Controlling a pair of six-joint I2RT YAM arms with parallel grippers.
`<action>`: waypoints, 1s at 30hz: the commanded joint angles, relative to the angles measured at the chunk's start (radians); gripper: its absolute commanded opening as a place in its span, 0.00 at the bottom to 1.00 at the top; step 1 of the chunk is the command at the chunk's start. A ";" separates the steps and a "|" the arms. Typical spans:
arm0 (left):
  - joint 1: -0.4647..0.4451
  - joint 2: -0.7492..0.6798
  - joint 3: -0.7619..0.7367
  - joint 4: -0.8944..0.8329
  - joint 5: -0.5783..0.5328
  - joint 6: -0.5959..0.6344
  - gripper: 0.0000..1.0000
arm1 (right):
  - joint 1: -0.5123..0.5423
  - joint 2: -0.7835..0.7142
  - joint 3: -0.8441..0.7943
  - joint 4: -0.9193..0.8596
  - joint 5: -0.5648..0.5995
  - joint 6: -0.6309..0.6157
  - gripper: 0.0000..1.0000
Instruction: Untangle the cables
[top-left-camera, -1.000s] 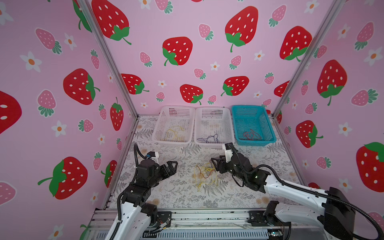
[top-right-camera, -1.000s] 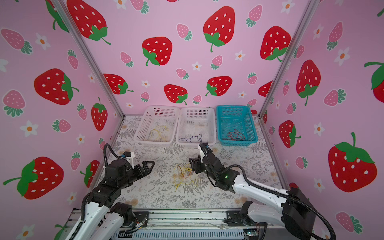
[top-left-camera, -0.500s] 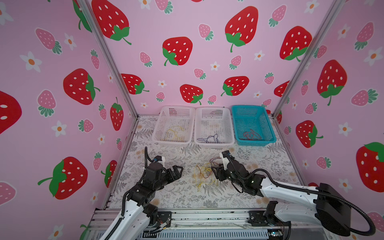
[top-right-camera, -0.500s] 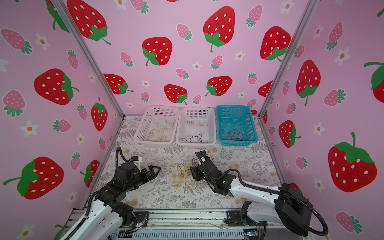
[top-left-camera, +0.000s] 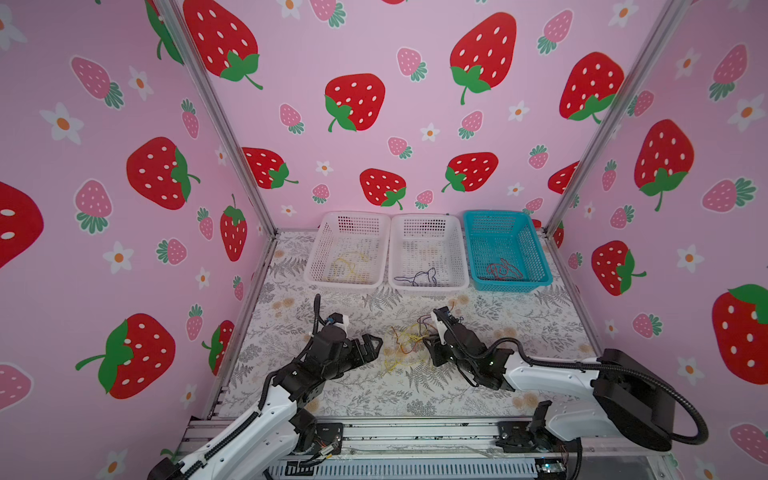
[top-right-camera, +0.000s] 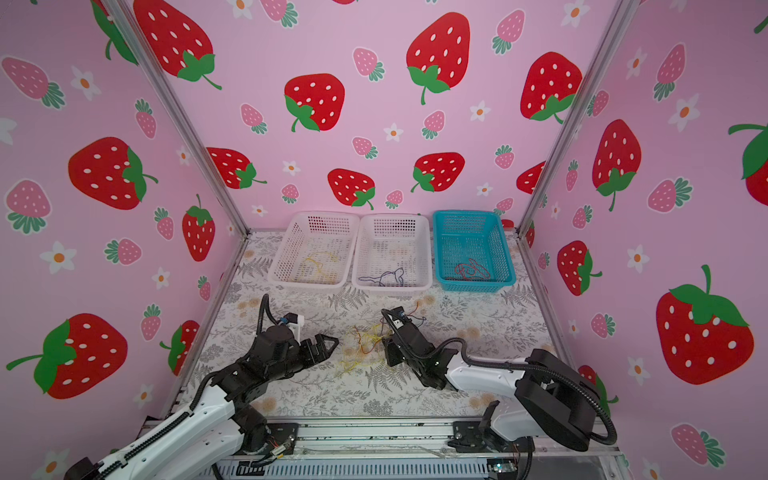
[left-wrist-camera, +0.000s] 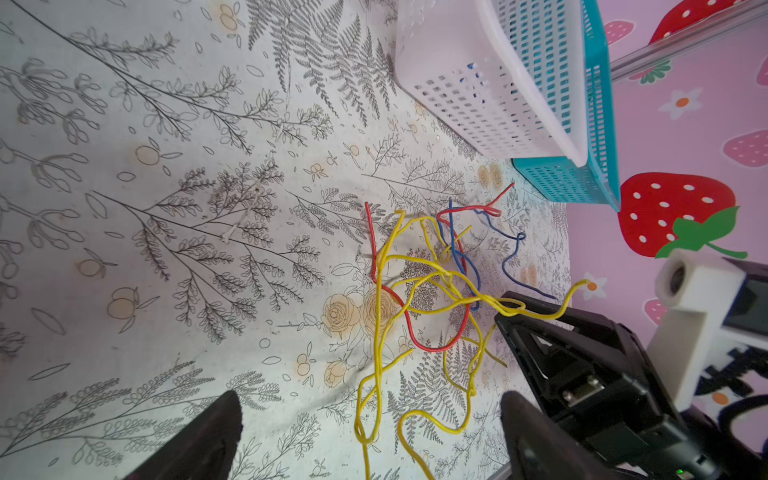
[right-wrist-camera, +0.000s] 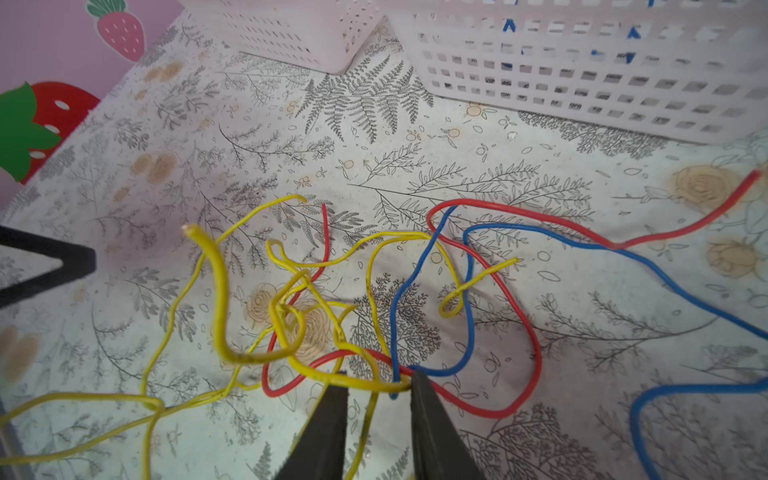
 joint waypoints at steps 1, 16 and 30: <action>-0.024 0.044 -0.018 0.106 -0.024 -0.040 0.97 | 0.005 0.003 -0.025 0.060 -0.021 -0.005 0.21; -0.076 0.181 -0.031 0.218 -0.027 -0.050 0.67 | 0.005 -0.020 -0.073 0.141 -0.091 -0.020 0.33; -0.095 0.216 -0.058 0.272 -0.022 -0.065 0.44 | -0.001 0.133 -0.042 0.265 -0.027 -0.066 0.37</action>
